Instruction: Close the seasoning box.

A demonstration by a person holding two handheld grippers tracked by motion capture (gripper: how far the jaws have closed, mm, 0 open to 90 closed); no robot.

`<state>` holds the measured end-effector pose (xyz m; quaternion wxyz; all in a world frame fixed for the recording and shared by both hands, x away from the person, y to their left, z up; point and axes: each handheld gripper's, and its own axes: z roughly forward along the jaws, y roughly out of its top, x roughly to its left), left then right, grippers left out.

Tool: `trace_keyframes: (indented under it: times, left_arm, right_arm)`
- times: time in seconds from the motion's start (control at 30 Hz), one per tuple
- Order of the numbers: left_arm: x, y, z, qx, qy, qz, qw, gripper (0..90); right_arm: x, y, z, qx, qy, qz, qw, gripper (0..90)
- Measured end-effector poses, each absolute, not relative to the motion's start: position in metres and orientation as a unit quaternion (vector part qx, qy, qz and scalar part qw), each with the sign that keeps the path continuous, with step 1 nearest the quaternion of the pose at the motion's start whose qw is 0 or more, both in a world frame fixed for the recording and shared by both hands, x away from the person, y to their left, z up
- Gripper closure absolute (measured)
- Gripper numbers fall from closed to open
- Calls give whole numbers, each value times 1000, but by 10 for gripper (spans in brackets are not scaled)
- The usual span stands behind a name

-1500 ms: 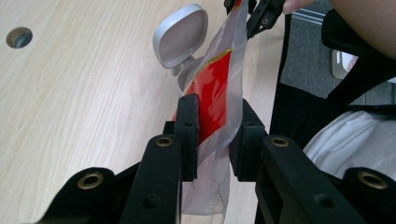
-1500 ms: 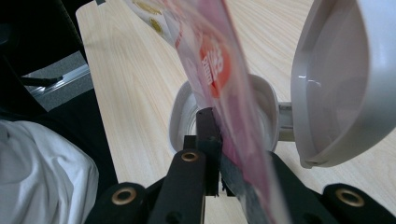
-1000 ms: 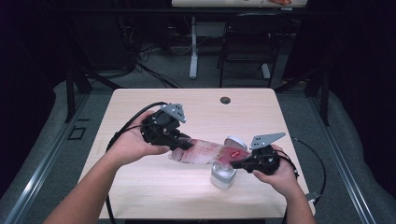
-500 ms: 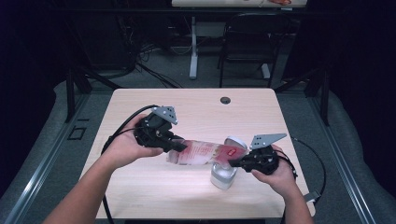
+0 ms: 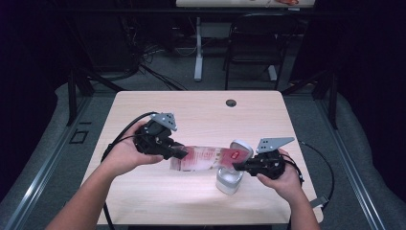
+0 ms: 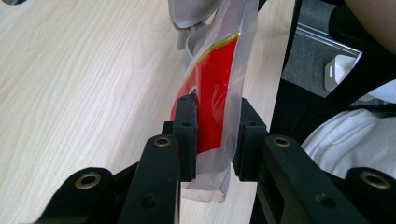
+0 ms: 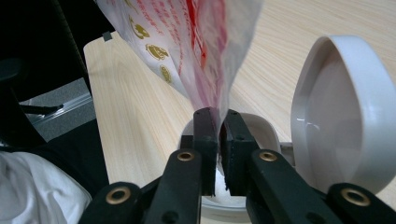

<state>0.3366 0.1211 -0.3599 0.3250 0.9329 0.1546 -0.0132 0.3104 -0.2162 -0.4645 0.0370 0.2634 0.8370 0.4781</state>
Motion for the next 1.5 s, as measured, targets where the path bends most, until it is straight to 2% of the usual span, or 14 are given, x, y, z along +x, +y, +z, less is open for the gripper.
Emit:
trace_keyframes:
  times: [0.77,1.5]
  left_arm:
    - [336,140,-384,922,177,-22,345,746]
    - [331,145,-405,924,182,-16,336,739]
  right_arm:
    - [310,-214,-461,259,826,499,38,888]
    - [312,-212,-455,253,821,510,48,893]
